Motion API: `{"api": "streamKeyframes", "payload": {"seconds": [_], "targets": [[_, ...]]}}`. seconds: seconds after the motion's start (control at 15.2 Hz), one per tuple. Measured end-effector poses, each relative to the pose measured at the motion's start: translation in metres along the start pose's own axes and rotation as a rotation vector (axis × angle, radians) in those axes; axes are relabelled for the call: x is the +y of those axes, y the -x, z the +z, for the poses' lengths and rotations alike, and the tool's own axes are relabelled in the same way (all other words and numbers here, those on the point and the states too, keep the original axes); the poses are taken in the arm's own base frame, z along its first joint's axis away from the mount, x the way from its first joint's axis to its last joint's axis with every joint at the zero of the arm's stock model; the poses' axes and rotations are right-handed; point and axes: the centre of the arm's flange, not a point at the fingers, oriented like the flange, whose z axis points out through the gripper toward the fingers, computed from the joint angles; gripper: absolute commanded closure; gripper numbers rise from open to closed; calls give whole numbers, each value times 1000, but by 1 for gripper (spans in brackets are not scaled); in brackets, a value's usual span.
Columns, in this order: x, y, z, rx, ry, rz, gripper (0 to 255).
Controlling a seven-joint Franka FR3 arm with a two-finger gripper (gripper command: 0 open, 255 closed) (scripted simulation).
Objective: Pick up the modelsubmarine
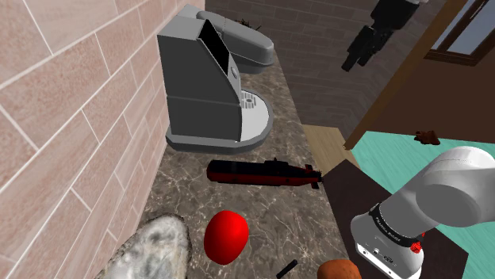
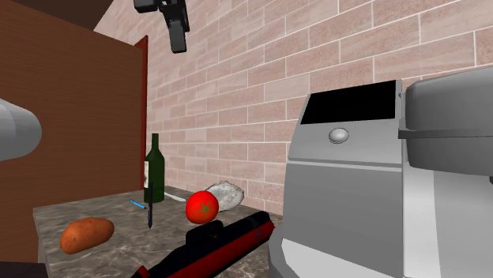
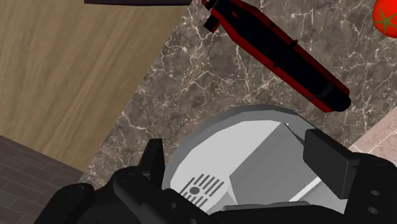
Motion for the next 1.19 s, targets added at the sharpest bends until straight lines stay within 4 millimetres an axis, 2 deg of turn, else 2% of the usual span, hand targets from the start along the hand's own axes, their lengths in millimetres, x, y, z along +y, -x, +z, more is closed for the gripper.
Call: {"api": "streamKeyframes", "payload": {"seconds": [0.07,0.2,1.06,1.19], "targets": [[0,0,0,0,0,0,0],[-7,-2,12,-4,2,-8,0],[-98,4,160,-39,27,-97,0],[-107,5,183,-45,31,-111,0]]}}
